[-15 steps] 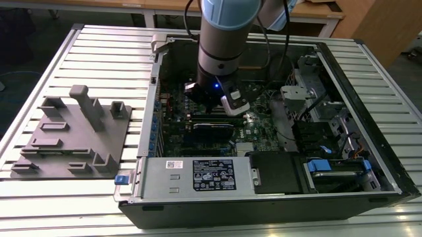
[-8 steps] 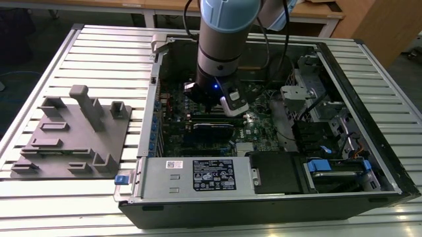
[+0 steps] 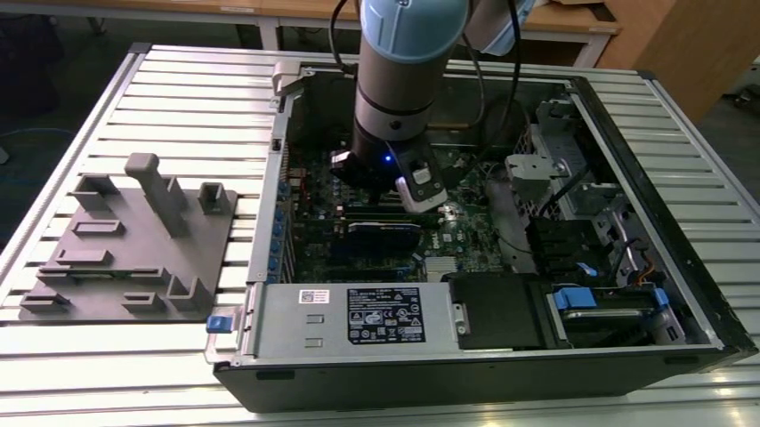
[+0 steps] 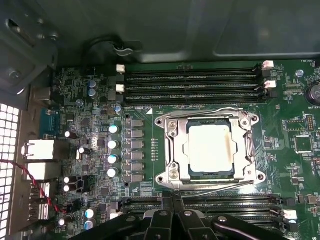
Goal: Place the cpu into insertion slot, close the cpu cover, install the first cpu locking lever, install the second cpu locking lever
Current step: 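Install the second cpu locking lever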
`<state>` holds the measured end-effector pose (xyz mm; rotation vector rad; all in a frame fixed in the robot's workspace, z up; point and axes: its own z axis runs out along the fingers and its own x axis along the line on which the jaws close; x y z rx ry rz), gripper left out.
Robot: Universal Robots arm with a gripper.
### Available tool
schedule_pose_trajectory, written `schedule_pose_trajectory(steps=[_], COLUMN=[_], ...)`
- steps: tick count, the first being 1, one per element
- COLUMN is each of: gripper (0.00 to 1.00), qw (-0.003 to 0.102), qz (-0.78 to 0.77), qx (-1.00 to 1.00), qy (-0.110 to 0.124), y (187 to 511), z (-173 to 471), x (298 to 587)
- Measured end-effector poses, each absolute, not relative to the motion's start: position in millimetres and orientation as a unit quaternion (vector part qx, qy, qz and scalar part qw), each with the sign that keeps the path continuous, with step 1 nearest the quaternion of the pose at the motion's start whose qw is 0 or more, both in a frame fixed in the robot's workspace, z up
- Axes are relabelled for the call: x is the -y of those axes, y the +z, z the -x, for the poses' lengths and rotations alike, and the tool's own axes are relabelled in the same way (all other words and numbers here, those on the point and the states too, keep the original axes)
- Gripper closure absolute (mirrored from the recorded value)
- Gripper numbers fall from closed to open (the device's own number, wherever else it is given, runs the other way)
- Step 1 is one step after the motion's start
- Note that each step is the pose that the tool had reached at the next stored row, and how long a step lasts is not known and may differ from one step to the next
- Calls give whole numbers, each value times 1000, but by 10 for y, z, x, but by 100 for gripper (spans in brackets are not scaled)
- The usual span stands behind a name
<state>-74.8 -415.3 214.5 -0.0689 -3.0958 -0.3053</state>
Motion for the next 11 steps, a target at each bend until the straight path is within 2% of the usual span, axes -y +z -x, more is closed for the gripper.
schedule_pose_trajectory(steps=[11], gripper=[89], qw=[15], qz=[22], qx=[995], qy=[-98], y=[2144], z=[758], x=[4171])
